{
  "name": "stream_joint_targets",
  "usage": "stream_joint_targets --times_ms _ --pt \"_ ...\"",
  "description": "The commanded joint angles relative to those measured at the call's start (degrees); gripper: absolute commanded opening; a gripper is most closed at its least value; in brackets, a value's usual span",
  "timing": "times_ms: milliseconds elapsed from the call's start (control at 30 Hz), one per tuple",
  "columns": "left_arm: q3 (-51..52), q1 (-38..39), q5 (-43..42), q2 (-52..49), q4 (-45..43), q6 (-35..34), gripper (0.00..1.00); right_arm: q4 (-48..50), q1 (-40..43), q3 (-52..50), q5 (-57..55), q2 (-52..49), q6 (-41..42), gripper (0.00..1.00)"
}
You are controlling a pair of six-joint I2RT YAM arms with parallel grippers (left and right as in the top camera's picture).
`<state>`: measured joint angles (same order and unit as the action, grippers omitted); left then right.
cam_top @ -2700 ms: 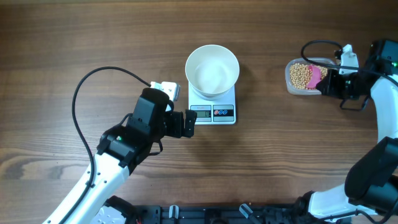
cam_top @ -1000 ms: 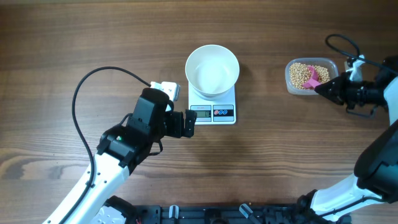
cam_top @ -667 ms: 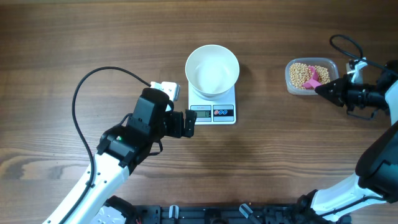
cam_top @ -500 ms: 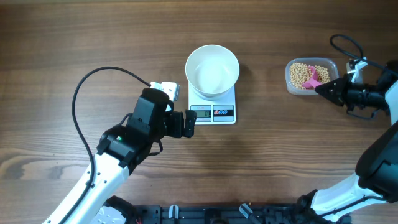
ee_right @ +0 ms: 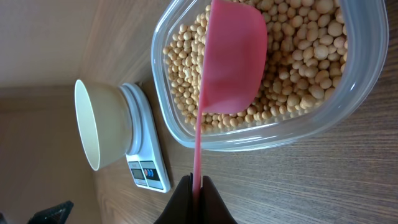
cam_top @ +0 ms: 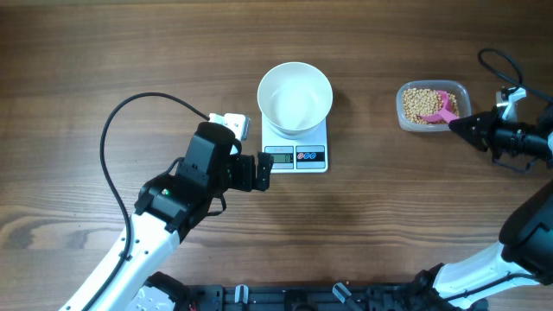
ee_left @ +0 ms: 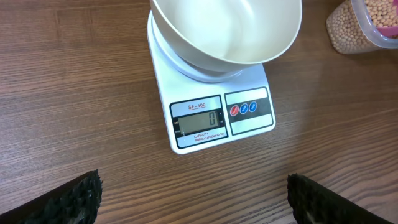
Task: Scoop item into bowl and weigh 150g on scale
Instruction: 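Drag the pink scoop through the soybeans with the right gripper to fill it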
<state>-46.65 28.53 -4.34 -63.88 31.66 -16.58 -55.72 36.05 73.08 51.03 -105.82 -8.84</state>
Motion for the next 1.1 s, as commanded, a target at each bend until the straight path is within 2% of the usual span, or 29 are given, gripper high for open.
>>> stream_joint_targets --times_ms 0,100,300,467,600,800,1000,1067 --pt "-0.17 -0.28 0.57 -0.22 -0.17 1.36 1.00 -0.68 0.07 -0.46 4.26 -0.92 -0.20 0.04" --pt "-0.17 -0.28 0.57 -0.22 -0.17 1.36 1.00 -0.87 1.09 -0.46 9.42 -0.92 -0.20 0.04" --pt "-0.17 -0.28 0.57 -0.22 -0.17 1.36 1.00 -1.60 4.39 -0.46 10.60 -0.92 -0.35 0.04" --pt "-0.17 -0.28 0.57 -0.22 -0.17 1.36 1.00 -5.88 6.01 -0.46 11.72 -0.92 -4.85 0.04" --pt "-0.17 -0.28 0.57 -0.22 -0.17 1.36 1.00 -6.82 6.95 -0.46 18.12 -0.92 -6.38 0.04" --pt "-0.17 -0.28 0.57 -0.22 -0.17 1.36 1.00 -7.45 6.95 -0.46 18.08 -0.92 -6.71 0.04" --pt "-0.17 -0.28 0.57 -0.22 -0.17 1.36 1.00 -12.79 6.95 -0.46 18.10 -0.92 -14.03 0.04" --pt "-0.17 -0.28 0.57 -0.22 -0.17 1.36 1.00 -12.96 6.95 -0.46 18.18 -0.92 -14.12 0.04"
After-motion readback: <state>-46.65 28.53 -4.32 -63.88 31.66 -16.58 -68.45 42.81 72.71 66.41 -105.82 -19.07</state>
